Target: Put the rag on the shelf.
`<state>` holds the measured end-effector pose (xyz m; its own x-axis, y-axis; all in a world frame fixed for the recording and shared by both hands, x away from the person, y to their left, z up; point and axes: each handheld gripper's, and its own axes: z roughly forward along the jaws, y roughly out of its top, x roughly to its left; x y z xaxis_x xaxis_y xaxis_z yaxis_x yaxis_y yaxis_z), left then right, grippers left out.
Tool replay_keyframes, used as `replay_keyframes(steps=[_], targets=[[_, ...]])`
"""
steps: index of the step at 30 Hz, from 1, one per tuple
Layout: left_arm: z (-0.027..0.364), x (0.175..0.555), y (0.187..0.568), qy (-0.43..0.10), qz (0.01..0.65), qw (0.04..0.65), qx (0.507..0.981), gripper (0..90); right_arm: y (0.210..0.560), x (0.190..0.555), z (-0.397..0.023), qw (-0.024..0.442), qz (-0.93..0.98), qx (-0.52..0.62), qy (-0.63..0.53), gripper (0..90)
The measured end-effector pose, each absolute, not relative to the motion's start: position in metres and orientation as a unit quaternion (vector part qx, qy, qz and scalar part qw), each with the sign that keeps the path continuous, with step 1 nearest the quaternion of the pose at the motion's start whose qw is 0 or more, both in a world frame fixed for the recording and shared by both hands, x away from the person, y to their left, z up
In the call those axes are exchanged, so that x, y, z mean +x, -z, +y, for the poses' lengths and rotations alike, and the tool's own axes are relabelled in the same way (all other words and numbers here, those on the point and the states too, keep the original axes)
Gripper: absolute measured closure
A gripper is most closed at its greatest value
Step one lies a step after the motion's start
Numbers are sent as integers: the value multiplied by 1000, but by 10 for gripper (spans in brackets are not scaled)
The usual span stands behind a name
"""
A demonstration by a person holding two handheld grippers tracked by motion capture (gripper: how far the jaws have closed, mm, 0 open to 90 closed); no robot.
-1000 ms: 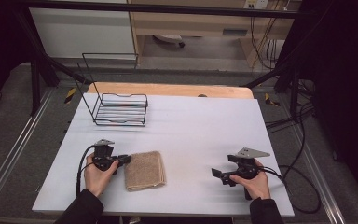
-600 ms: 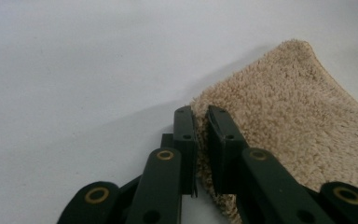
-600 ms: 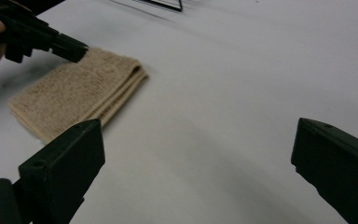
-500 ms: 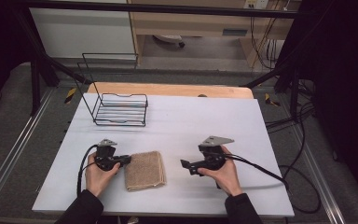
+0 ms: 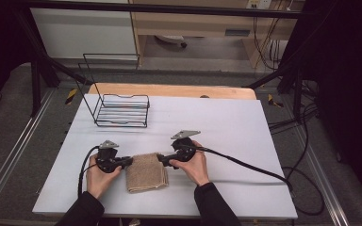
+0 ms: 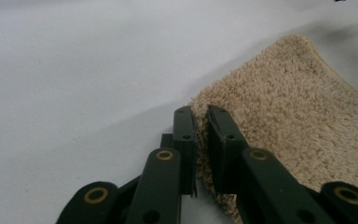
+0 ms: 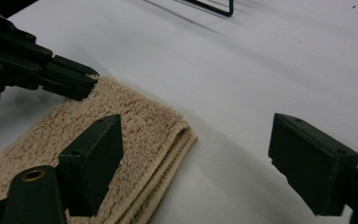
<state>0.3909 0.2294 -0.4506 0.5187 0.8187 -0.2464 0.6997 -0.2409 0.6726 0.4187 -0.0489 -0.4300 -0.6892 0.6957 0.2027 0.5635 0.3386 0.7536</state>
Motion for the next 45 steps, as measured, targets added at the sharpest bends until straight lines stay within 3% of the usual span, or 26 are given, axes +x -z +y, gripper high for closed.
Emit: replay_keyframes(steps=[9, 15, 27, 34, 35, 45], targets=[[230, 391, 451, -79, 481, 381, 786, 814, 441, 426, -27, 64, 816, 407, -405, 450], [230, 391, 451, -79, 480, 381, 787, 813, 446, 426, -22, 58, 827, 398, -392, 555], [231, 392, 451, -71, 482, 384, 784, 809, 449, 425, -20, 44, 825, 411, -385, 658], [233, 395, 450, -55, 493, 386, 778, 819, 449, 429, -20, 2, 816, 434, -382, 784], [234, 395, 450, -53, 494, 387, 777, 822, 448, 431, -19, -22, 805, 459, -374, 809], [239, 392, 441, -52, 487, 407, 771, 843, 442, 426, -22, -9, 810, 439, -390, 831]])
